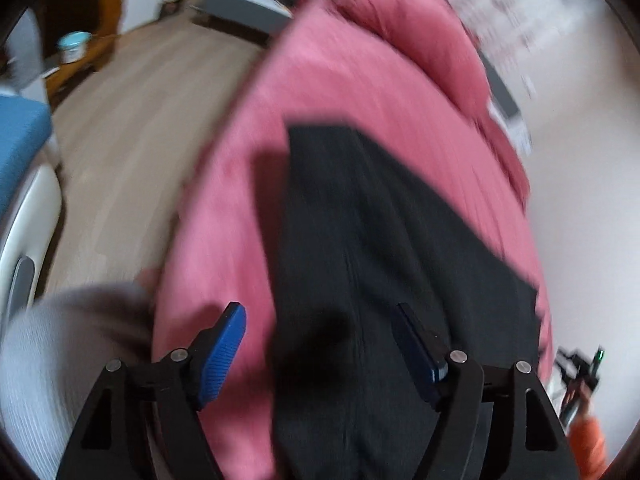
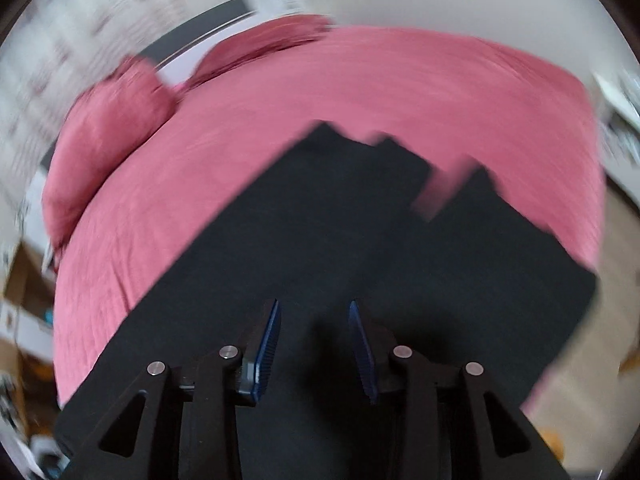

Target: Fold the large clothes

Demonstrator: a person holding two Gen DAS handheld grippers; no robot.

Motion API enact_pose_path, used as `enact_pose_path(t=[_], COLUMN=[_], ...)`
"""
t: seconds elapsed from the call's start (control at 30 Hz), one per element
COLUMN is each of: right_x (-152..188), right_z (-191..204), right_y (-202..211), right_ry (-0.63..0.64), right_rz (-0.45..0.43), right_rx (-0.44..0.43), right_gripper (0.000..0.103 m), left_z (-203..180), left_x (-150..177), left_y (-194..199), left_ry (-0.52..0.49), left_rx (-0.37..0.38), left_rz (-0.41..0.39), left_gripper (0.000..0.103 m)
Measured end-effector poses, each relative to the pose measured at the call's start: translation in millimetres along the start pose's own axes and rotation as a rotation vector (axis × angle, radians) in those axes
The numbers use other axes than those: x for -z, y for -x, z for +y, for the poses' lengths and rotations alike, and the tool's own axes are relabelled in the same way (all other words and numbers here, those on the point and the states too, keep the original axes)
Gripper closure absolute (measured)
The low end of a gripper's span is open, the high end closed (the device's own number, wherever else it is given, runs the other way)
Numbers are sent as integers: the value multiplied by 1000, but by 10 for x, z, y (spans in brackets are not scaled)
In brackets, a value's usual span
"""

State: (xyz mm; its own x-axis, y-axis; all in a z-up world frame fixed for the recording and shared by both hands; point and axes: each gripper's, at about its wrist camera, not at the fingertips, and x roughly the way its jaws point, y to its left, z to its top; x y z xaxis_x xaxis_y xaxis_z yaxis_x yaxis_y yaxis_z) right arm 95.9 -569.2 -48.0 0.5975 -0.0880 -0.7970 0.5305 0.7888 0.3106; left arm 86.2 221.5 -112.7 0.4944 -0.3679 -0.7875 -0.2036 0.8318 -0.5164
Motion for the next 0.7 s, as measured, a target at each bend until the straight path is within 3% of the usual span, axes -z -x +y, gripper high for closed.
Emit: enact_pose_path(t=[0.13, 0.23, 0.27, 0.33, 0.37, 0.4, 0.43, 0.47, 0.53, 0.57, 0.7], right_x=[428, 723, 799, 937, 977, 1041, 1033, 1066, 1143, 1183, 1386], right_z=[-823, -1250, -1368, -1533, -1576, -1582, -1521, -1419, -1137, -1004, -410], right_y=[367, 487, 510, 521, 527, 504, 477, 436, 396, 382, 303], right_ry=[-189, -293, -320, -378, -403, -439, -448, -440, -364, -326, -236], right_rz=[-28, -36, -37, -43, -40, -22, -10, 3, 25, 35, 28], right_rx=[22, 20, 15, -22, -41, -94, -135, -180, -178, -152, -154], right_gripper=[66, 66, 66, 66, 64, 63, 63, 63, 63, 63, 63], left_z=[-161, -134, -106, -86, -108, -136, -150, -152, -150, -132, -76], left_x=[382, 484, 513, 583, 617, 645, 670, 687, 719, 743, 803], left_y=[-25, -76, -109, -114, -101, -84, -70, -15, 105, 202, 629], left_ry=[-95, -49, -19, 17, 9, -17, -24, -15, 3, 10, 41], left_rx=[-2, 18, 28, 48, 16, -33, -38, -32, -31, -25, -1], left_rz=[103, 155, 175, 180, 177, 171, 174, 166, 163, 162, 174], left_gripper=[25, 16, 19, 37, 52, 66, 68, 77, 83, 91, 92])
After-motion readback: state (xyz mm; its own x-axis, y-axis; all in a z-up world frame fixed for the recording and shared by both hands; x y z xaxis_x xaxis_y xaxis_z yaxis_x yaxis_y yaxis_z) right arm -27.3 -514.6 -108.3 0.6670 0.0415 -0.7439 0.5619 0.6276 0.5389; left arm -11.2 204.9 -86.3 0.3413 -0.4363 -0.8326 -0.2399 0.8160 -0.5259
